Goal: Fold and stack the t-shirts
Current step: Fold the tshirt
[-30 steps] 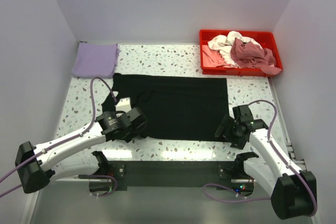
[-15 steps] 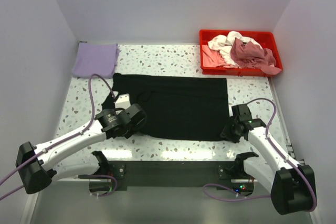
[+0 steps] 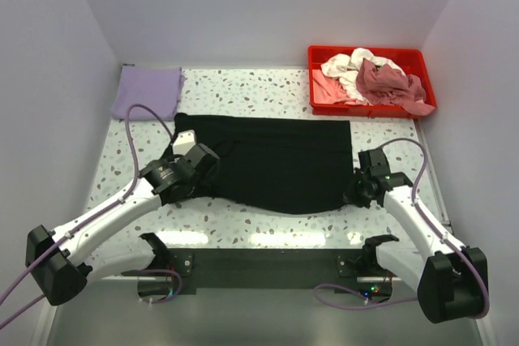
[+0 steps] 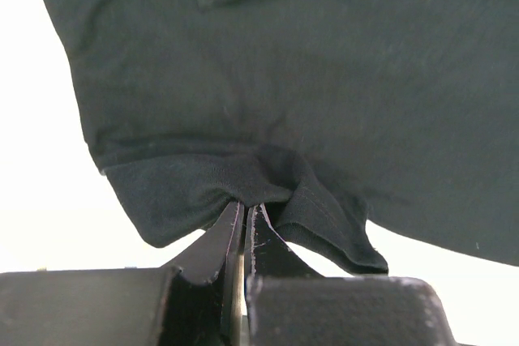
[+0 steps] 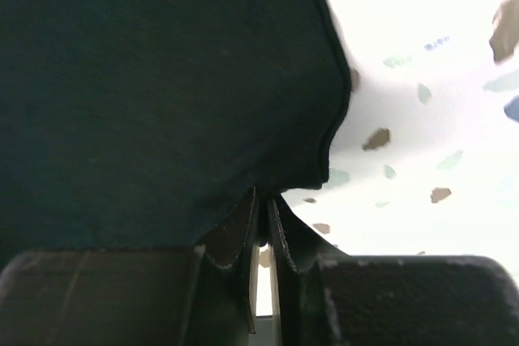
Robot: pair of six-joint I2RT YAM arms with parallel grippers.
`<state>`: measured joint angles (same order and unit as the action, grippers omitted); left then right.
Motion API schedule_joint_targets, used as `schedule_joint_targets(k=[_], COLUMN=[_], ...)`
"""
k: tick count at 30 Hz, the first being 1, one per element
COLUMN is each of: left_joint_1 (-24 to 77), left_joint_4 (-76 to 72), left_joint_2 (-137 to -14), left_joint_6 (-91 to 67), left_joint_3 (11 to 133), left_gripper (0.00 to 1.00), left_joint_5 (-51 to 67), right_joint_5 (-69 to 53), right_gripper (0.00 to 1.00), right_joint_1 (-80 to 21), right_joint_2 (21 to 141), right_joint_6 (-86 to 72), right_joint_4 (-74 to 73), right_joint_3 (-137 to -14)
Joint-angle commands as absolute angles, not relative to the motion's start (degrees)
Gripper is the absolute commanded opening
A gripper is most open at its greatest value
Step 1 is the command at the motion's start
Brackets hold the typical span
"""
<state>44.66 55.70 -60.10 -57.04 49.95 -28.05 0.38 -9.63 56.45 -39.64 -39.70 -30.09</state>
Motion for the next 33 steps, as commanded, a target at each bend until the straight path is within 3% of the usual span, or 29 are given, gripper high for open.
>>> schedule_joint_targets(k=[1, 9, 20, 33], left_joint_1=[42.37, 39.12, 31.12, 24.87], left_joint_4=[49.49, 39.48, 19.45, 15.21], left_joint_2=[-60.82, -68.36, -78.22, -87.53], left_joint_6=[-50.90, -39.83, -16.30, -11.52], left_joint_3=[53.26, 58.88, 62.32, 64.86], left_gripper=[0.00, 0.00, 0.00, 0.00], left_joint_5=[-29.35, -32.61, -22.08, -16.26], right_joint_5=[0.09, 1.58, 2.81, 3.08], right_gripper=[0.10, 0.07, 0.06, 0.07], right_joint_1=[-9.41, -9.41, -8.96, -7.65], right_joint_2=[58.53, 66.70, 76.98, 86.30], right_joint_6=[-37.36, -34.02, -31.03, -28.65], right_joint_4=[-38.94, -37.53, -36.65, -36.39], right_joint_3=[-35.50, -45.25, -54.14, -62.40])
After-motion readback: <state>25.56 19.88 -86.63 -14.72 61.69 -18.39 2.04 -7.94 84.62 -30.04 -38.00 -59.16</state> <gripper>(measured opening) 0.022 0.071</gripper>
